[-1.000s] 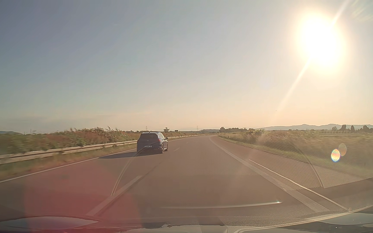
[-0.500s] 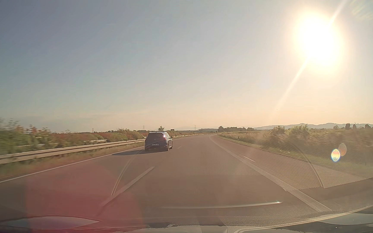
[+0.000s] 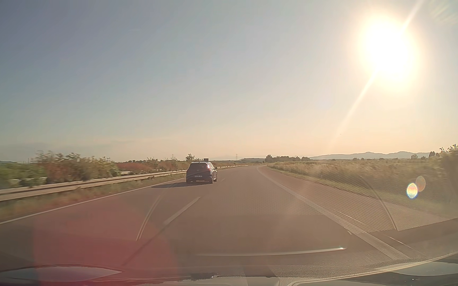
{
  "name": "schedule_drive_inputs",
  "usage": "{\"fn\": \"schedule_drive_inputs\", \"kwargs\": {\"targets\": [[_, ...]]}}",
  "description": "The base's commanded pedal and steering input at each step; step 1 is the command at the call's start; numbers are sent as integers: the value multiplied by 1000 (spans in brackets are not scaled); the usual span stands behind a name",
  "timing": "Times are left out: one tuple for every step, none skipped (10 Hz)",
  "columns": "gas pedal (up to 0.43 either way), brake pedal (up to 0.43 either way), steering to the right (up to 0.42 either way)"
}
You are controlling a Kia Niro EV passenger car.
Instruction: Follow the waypoints while adhering to traffic rules and regulations
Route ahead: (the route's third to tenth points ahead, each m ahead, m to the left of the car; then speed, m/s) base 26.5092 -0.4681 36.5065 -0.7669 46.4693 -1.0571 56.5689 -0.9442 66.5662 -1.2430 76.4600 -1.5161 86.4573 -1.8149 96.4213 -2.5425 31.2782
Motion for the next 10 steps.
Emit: {"fn": "schedule_drive_inputs", "kwargs": {"targets": [[197, 0, 5], [197, 0, 5], [197, 0, 5], [197, 0, 6], [197, 0, 6], [197, 0, 5], [197, 0, 5], [197, 0, 5], [197, 0, 5], [197, 0, 5]]}}
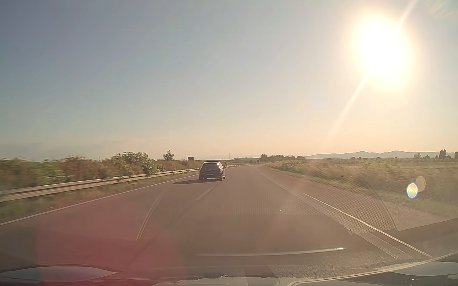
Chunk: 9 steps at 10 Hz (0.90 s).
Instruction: Follow the waypoints while adhering to traffic rules and regulations
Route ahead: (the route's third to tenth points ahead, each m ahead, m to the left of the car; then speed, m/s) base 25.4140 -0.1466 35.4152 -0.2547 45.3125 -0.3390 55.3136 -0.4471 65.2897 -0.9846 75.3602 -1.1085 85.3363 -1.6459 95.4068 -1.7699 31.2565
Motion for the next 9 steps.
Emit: {"fn": "schedule_drive_inputs", "kwargs": {"targets": [[197, 0, 5], [197, 0, 4], [197, 0, 5], [197, 0, 4], [197, 0, 4], [209, 0, 4], [209, 0, 5], [220, 0, 4], [220, 0, 4]]}}
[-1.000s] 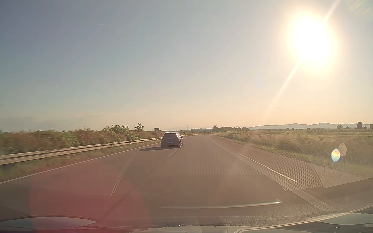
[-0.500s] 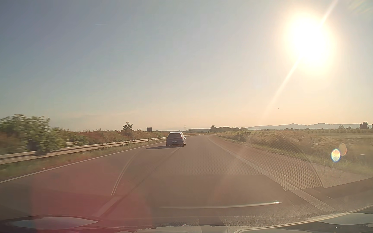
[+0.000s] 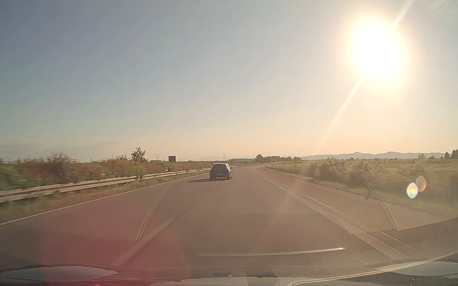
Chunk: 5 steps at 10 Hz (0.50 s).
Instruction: Follow the waypoints while adhering to traffic rules and regulations
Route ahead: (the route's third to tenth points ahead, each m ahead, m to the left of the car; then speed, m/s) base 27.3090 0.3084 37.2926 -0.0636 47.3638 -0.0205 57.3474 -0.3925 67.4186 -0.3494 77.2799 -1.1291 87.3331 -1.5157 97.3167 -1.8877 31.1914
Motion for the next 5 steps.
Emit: {"fn": "schedule_drive_inputs", "kwargs": {"targets": [[220, 0, 4], [220, 0, 4], [220, 0, 4], [220, 0, 4], [228, 0, 4]]}}
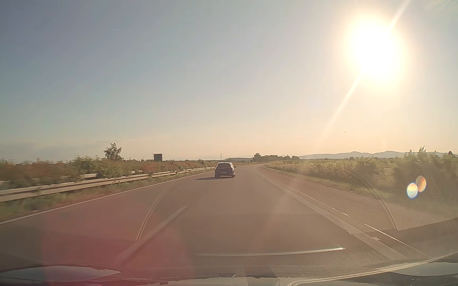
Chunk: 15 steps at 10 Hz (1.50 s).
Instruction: Follow the waypoints while adhering to traffic rules and regulations
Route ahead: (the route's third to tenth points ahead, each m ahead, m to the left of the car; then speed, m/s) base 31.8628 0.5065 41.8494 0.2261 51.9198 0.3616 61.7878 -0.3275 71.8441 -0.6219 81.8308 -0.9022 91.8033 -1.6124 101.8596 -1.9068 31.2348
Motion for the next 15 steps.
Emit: {"fn": "schedule_drive_inputs", "kwargs": {"targets": [[228, 0, 4], [228, 0, 4], [228, 0, 4], [228, 0, 4], [228, 0, 4], [228, 0, 4], [228, 0, 4], [228, 0, 4], [228, 0, 4], [228, 0, 4], [228, 0, 4], [228, 0, 4], [228, 0, 4], [228, 0, 4], [228, 0, 4]]}}
